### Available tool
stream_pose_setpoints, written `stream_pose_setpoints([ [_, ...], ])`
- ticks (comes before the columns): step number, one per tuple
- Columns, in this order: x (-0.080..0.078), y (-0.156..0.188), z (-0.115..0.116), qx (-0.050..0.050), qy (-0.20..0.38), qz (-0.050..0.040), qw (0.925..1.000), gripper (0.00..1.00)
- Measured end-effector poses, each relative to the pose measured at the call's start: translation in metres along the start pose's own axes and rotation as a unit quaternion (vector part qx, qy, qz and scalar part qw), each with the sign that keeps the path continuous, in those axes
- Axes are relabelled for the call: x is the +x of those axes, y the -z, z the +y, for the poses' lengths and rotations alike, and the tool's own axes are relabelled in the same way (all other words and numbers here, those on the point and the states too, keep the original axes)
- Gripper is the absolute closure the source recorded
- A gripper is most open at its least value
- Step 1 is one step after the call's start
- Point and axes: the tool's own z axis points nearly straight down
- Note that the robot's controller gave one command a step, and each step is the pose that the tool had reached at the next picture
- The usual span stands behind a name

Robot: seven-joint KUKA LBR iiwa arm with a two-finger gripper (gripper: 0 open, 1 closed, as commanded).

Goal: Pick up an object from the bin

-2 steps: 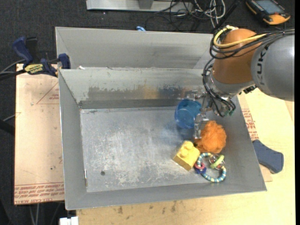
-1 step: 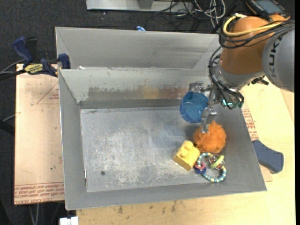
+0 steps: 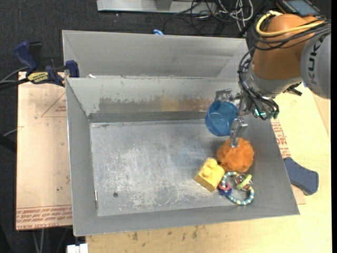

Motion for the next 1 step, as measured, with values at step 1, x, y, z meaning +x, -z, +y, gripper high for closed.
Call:
stream_pose_setpoints([
  [1, 0.0126, 0.0258, 0.0097, 0.003, -0.011, -0.0071, 0.9999, 0.00],
])
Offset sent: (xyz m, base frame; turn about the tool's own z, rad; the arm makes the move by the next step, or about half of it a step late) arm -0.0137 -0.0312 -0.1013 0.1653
